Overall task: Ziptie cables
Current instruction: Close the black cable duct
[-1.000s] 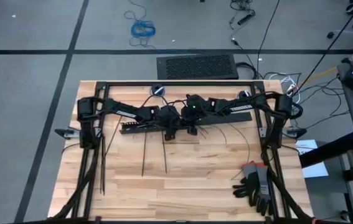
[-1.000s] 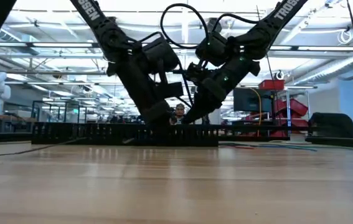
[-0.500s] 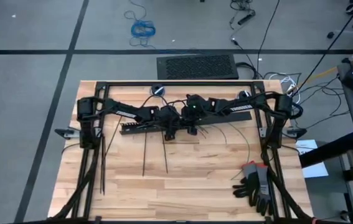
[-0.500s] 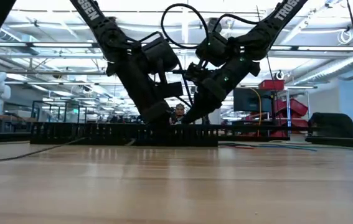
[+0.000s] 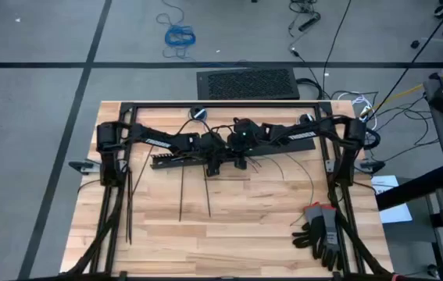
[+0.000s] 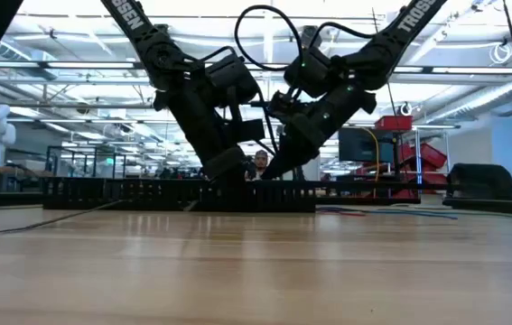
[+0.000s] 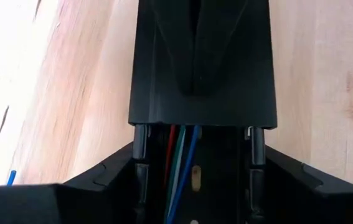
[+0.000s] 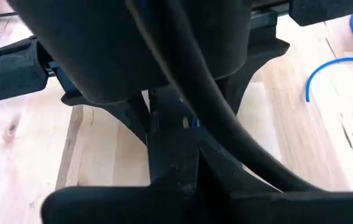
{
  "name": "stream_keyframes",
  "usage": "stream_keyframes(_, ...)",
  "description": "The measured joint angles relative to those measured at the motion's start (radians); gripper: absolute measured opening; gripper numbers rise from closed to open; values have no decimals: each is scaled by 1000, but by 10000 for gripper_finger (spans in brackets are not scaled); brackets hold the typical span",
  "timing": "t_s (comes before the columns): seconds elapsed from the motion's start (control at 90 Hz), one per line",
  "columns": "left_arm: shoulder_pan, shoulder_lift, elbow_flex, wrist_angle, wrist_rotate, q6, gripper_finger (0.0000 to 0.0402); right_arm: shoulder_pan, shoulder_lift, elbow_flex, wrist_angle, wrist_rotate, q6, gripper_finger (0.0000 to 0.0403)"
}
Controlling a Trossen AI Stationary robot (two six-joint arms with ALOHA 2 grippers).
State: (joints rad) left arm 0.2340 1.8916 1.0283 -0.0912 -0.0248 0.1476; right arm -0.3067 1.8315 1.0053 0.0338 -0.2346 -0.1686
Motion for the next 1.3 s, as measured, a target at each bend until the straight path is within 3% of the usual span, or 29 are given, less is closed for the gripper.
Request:
stream_keyframes(0.356, 0, 1, 0, 2, 2, -1, 251, -14, -68, -2, -23, -7, 0, 0)
stream_keyframes(0.611, 0, 1, 0, 2, 3, 5, 251, -41, -87, 0, -151, 0, 0, 0)
stream_keyframes(0.967, 1, 1, 0, -3, 6, 10, 251, -20, 55, 7, 22, -21, 25, 0)
stream_keyframes(1.3, 9, -5, 0, 15, -4, 27, 260, -19, 59, 8, -3, -11, 27, 0)
